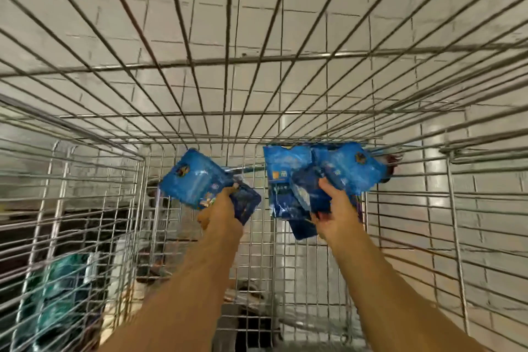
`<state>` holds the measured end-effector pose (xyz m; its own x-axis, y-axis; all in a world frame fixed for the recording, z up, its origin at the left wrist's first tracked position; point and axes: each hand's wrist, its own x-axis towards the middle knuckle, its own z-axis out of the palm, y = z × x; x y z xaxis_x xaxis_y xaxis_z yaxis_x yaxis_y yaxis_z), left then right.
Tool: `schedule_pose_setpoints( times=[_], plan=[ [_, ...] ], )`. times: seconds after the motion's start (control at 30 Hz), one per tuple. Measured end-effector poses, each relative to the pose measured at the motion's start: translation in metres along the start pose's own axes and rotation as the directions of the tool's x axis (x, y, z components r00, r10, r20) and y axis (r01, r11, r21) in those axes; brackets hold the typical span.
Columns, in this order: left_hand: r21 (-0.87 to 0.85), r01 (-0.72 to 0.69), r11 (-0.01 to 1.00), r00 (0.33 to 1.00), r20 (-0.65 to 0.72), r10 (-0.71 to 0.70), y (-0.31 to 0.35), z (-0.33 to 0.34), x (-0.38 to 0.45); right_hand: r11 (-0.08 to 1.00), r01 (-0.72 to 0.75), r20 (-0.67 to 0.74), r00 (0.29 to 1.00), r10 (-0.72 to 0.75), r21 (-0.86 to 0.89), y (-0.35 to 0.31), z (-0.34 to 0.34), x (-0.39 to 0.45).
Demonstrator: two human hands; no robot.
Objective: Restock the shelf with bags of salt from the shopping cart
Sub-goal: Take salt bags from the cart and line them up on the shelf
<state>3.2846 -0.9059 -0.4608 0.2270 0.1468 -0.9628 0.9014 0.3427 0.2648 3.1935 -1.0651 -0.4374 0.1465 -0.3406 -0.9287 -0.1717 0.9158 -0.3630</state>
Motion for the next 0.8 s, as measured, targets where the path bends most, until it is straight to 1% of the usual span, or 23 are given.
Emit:
schedule_pose_setpoints(
  times=[0.03, 0.07, 0.1, 0.17, 0.2, 0.27, 0.3, 0.33, 0.43, 0.47, 0.5, 0.53, 0.57, 0.6, 0.67, 0.73, 0.8],
  plan=[
    [0.031, -0.025, 0.999, 1.000, -0.002, 0.025, 0.000, -0.009, -0.005, 0.999, -0.021, 0.086, 0.996, 0.018, 0.034, 0.003, -0.013, -0.010],
    [0.051, -0.050, 0.997, 0.999, 0.013, 0.049, 0.001, -0.020, -0.009, 0.998, -0.042, 0.140, 0.990, 0.035, 0.048, 0.006, -0.027, -0.021],
    [0.075, -0.070, 0.995, 0.996, 0.051, 0.066, 0.003, -0.031, -0.017, 0.996, -0.058, 0.172, 0.984, 0.046, 0.068, 0.007, -0.037, -0.034],
    [0.070, -0.074, 0.995, 0.990, 0.124, 0.065, 0.006, -0.051, -0.040, 0.995, -0.070, 0.257, 0.965, 0.049, 0.074, 0.007, -0.052, -0.066],
    [0.076, -0.082, 0.994, 0.989, 0.130, 0.072, 0.009, -0.060, -0.050, 0.997, -0.061, 0.264, 0.963, 0.045, 0.054, 0.007, -0.056, -0.083],
    [0.081, -0.093, 0.992, 0.979, 0.187, 0.077, 0.011, -0.076, -0.078, 0.998, -0.056, 0.228, 0.972, 0.058, -0.014, 0.002, -0.063, -0.120],
    [0.073, -0.112, 0.991, 0.971, 0.222, 0.093, 0.014, -0.086, -0.096, 0.997, -0.063, 0.230, 0.970, 0.072, -0.046, -0.002, -0.064, -0.141],
    [0.081, -0.134, 0.988, 0.966, 0.234, 0.112, 0.017, -0.096, -0.114, 0.995, -0.065, 0.256, 0.963, 0.082, -0.074, -0.007, -0.063, -0.165],
    [0.157, -0.248, 0.956, 0.953, 0.220, 0.211, 0.042, -0.129, -0.181, 0.975, 0.022, 0.335, 0.941, 0.055, -0.222, -0.014, -0.054, -0.234],
    [0.131, -0.290, 0.948, 0.943, 0.210, 0.259, 0.050, -0.142, -0.206, 0.967, 0.053, 0.367, 0.929, 0.045, -0.251, -0.015, -0.049, -0.258],
    [0.103, -0.360, 0.927, 0.919, 0.212, 0.333, 0.059, -0.154, -0.231, 0.957, 0.083, 0.386, 0.922, 0.032, -0.276, -0.015, -0.045, -0.279],
    [0.101, -0.454, 0.885, 0.880, 0.209, 0.428, 0.070, -0.167, -0.258, 0.943, 0.118, 0.387, 0.922, 0.012, -0.311, -0.013, -0.041, -0.297],
    [0.114, -0.550, 0.827, 0.826, 0.218, 0.519, 0.077, -0.181, -0.284, 0.927, 0.151, 0.400, 0.917, -0.001, -0.345, -0.010, -0.041, -0.317],
    [0.118, -0.617, 0.778, 0.778, 0.242, 0.580, 0.084, -0.195, -0.310, 0.911, 0.179, 0.421, 0.907, -0.006, -0.371, -0.006, -0.040, -0.339],
    [0.102, -0.689, 0.717, 0.710, 0.292, 0.641, 0.089, -0.226, -0.362, 0.872, 0.254, 0.479, 0.877, -0.025, -0.419, 0.002, -0.038, -0.383],
    [0.059, -0.749, 0.660, 0.643, 0.308, 0.701, 0.090, -0.258, -0.407, 0.847, 0.318, 0.546, 0.837, -0.041, -0.425, 0.012, -0.037, -0.427],
    [0.047, -0.817, 0.575, 0.558, 0.318, 0.766, 0.091, -0.295, -0.448, 0.813, 0.385, 0.611, 0.790, -0.046, -0.437, 0.025, -0.037, -0.464]
  ],
)
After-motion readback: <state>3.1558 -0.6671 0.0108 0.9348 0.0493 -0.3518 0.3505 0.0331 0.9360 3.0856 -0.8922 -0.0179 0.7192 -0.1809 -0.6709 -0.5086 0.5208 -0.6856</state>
